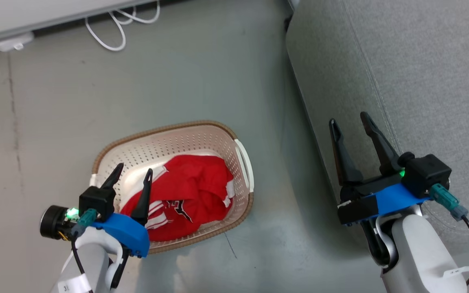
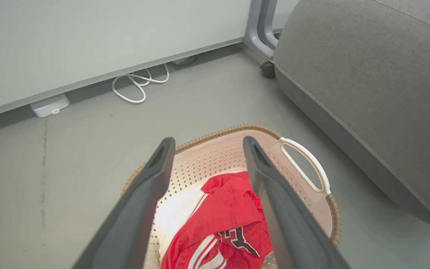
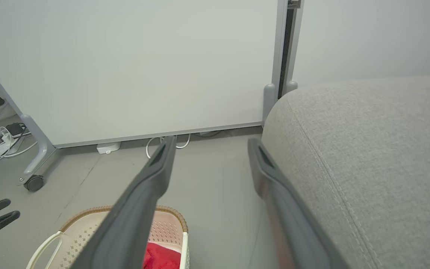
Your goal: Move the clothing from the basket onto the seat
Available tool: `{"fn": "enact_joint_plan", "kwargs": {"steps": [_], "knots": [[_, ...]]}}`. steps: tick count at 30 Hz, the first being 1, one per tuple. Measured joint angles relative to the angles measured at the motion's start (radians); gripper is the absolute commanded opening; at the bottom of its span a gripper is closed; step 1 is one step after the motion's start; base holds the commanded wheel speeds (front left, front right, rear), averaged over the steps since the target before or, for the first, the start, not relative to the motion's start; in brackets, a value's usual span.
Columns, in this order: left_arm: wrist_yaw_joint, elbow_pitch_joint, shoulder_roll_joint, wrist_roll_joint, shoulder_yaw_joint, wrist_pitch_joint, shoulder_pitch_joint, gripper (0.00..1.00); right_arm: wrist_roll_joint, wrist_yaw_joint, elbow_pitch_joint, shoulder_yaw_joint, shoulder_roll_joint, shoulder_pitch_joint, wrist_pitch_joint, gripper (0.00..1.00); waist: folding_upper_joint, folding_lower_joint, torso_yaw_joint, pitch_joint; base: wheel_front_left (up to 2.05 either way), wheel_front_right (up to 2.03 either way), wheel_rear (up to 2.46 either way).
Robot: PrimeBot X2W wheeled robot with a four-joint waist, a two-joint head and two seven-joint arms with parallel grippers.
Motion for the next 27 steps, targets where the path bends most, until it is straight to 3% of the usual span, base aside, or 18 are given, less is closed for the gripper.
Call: {"fn": "enact_joint_plan", "kwargs": {"steps": [7, 19, 24, 27], "knots": [[0.0, 0.155, 0.063, -0.017, -0.146, 0.012, -0.128, 1.0, 0.037, 0.0, -0.021, 0.032, -0.001, -0.066, -0.002, 1.0, 0.0, 0.0001, -0.065, 0.161, 0.0, 0.0, 0.0], [0.0, 0.301, 0.154, -0.035, -0.407, 0.067, -0.306, 1.0, 0.088, 0.0, -0.08, 0.052, -0.001, -0.124, -0.003, 1.0, 0.0, 0.0, -0.138, 0.362, 0.0, 0.0, 0.0], [0.003, 0.365, 0.166, -0.002, -0.45, 0.076, -0.379, 1.0, 0.101, 0.0, -0.089, 0.066, -0.001, -0.137, -0.003, 1.0, 0.0, 0.0, -0.142, 0.41, 0.0, 0.0, 0.0], [0.029, 0.396, 0.169, 0.023, -0.466, 0.067, -0.408, 1.0, 0.112, 0.0, -0.096, 0.077, -0.001, -0.143, -0.003, 1.0, 0.0, 0.0, -0.145, 0.431, 0.0, 0.0, 0.0]]}}
